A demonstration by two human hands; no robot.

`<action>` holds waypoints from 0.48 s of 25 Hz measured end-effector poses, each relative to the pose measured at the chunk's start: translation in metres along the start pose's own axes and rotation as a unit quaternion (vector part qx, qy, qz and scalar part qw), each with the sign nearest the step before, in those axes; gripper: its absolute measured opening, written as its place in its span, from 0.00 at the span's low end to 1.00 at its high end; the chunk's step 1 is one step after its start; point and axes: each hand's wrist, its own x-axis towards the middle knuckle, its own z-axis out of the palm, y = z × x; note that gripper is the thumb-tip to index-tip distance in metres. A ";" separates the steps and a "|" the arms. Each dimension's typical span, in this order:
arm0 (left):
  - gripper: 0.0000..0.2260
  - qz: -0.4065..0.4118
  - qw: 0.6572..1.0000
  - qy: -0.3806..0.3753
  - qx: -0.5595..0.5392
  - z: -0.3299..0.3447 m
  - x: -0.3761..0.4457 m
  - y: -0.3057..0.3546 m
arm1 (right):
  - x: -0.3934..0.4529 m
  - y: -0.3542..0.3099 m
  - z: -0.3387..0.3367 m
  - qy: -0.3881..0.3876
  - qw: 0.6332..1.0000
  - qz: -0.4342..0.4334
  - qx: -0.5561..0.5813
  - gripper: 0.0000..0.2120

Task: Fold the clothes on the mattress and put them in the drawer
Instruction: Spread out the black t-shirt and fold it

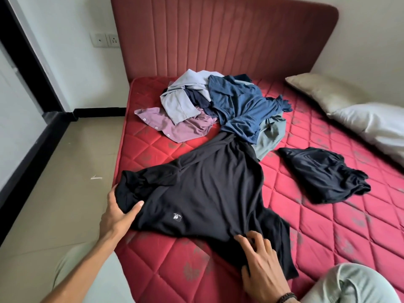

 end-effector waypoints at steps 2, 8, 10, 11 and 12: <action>0.30 0.020 0.997 -0.005 -0.071 0.003 0.000 0.011 | 0.006 -0.005 0.000 -0.015 0.999 -0.019 -0.024 0.38; 0.27 0.121 0.984 0.069 -0.109 -0.065 0.011 0.099 | 0.032 -0.056 -0.050 -0.238 0.966 -0.101 0.022 0.11; 0.24 0.224 0.968 0.009 -0.115 -0.090 0.001 0.142 | 0.062 -0.083 -0.098 -0.276 0.948 -0.136 0.075 0.18; 0.20 0.274 0.954 -0.033 -0.115 -0.102 -0.013 0.164 | 0.085 -0.096 -0.123 -0.197 0.962 -0.157 0.102 0.31; 0.13 0.313 0.939 -0.081 -0.120 -0.112 -0.029 0.185 | 0.110 -0.112 -0.150 -0.101 0.972 -0.165 0.131 0.45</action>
